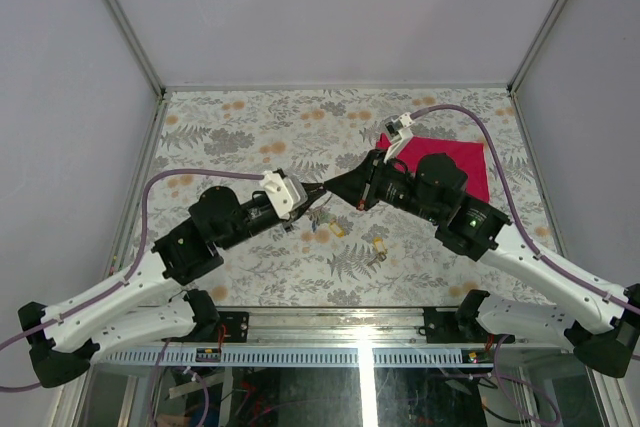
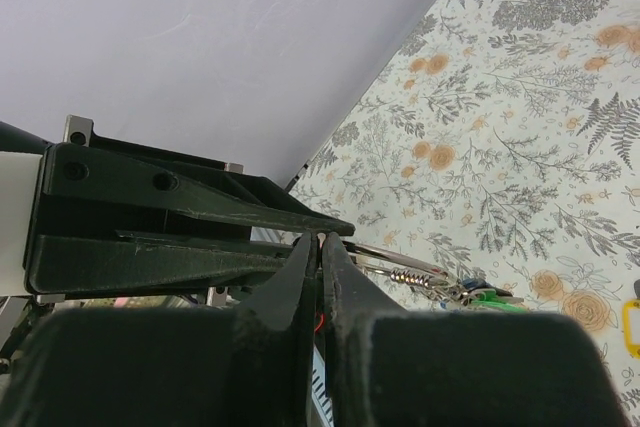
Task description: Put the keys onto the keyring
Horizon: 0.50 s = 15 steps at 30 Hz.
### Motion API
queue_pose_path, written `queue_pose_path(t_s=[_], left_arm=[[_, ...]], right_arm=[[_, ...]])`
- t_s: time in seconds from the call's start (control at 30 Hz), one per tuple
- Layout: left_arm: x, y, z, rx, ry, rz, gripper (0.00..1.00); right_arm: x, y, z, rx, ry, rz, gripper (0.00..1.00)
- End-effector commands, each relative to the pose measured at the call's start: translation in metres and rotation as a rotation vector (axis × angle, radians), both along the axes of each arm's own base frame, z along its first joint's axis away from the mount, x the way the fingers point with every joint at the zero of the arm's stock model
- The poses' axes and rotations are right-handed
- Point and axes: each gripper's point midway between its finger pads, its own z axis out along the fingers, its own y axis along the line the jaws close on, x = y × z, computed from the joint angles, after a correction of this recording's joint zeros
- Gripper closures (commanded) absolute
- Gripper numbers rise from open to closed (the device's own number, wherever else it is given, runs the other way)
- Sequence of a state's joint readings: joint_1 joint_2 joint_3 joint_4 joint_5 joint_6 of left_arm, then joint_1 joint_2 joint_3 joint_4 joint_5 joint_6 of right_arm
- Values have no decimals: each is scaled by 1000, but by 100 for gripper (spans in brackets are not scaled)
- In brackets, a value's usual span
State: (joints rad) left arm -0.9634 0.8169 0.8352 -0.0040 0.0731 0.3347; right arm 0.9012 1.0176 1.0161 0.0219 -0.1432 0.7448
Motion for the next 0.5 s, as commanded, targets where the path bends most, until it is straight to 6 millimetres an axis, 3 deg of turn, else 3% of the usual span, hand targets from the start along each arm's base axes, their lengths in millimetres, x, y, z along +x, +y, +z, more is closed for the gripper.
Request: queue_pose_path(t_s=[0.0, 0.07, 0.27, 0.47], left_arm=[[7, 7, 24, -76, 13, 64, 100], [9, 7, 22, -67, 32, 72, 100], [13, 4, 14, 10, 61, 79, 100], [16, 7, 11, 32, 53, 103, 100]], right_arm=[[-9, -8, 37, 101, -86, 6, 97], [-9, -8, 36, 99, -90, 7, 93], [-4, -23, 38, 69, -127, -60, 64], [4, -47, 25, -6, -143, -167, 59]])
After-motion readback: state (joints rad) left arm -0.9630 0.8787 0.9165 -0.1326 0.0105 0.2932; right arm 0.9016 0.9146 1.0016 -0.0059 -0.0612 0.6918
